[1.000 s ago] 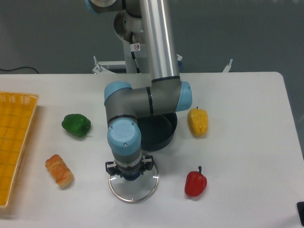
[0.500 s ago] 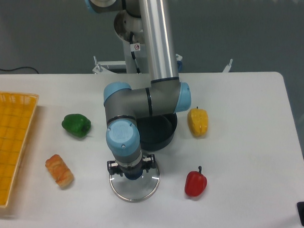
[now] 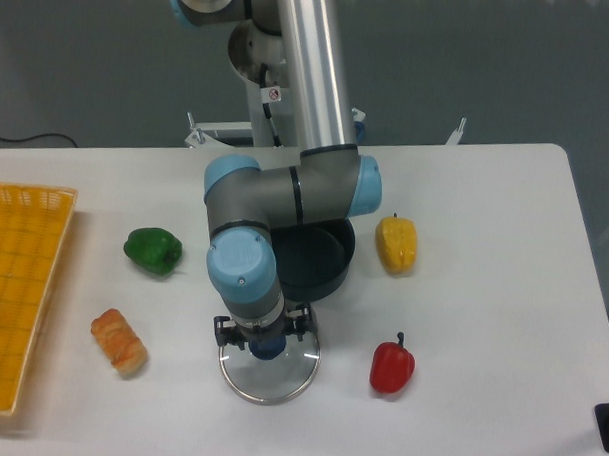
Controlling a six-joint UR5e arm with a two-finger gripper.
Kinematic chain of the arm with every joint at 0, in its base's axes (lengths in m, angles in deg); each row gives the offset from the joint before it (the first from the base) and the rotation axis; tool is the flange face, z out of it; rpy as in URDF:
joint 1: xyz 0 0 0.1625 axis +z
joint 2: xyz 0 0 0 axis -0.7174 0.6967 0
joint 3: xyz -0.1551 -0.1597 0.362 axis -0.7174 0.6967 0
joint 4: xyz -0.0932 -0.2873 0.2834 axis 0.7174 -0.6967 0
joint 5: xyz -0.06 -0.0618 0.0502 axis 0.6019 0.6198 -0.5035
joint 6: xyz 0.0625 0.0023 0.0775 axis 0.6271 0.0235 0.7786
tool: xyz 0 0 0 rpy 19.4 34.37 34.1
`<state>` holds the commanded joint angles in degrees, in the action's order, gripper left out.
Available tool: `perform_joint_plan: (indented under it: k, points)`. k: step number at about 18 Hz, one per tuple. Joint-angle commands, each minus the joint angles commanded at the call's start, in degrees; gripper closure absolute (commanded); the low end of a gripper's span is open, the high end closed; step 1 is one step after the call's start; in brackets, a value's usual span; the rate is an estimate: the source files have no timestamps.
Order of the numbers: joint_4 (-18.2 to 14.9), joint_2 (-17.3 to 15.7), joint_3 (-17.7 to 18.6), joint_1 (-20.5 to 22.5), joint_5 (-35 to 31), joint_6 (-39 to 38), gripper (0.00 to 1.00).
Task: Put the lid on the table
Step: 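Open the gripper to release the lid knob and rise slightly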
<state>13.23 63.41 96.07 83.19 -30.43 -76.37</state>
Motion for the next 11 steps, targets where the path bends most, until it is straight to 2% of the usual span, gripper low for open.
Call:
perform_joint_plan:
  k: [2, 4, 6, 9, 11]
  points:
    - [1.0, -0.6, -0.6, 0.3, 0.0, 1.2, 0.0]
    - [3.9, -1.4, -0.4, 0.4, -0.3, 3.7, 0.0]
    - [4.1, -2.5, -0.4, 0.7, -2.2, 9.2, 0.0]
    - [4.0, -3.7, -0.1, 0.8, -6.9, 21.8, 0.0]
    - [4.0, -4.0, 0.2, 1.4, -8.1, 26.6, 0.0]
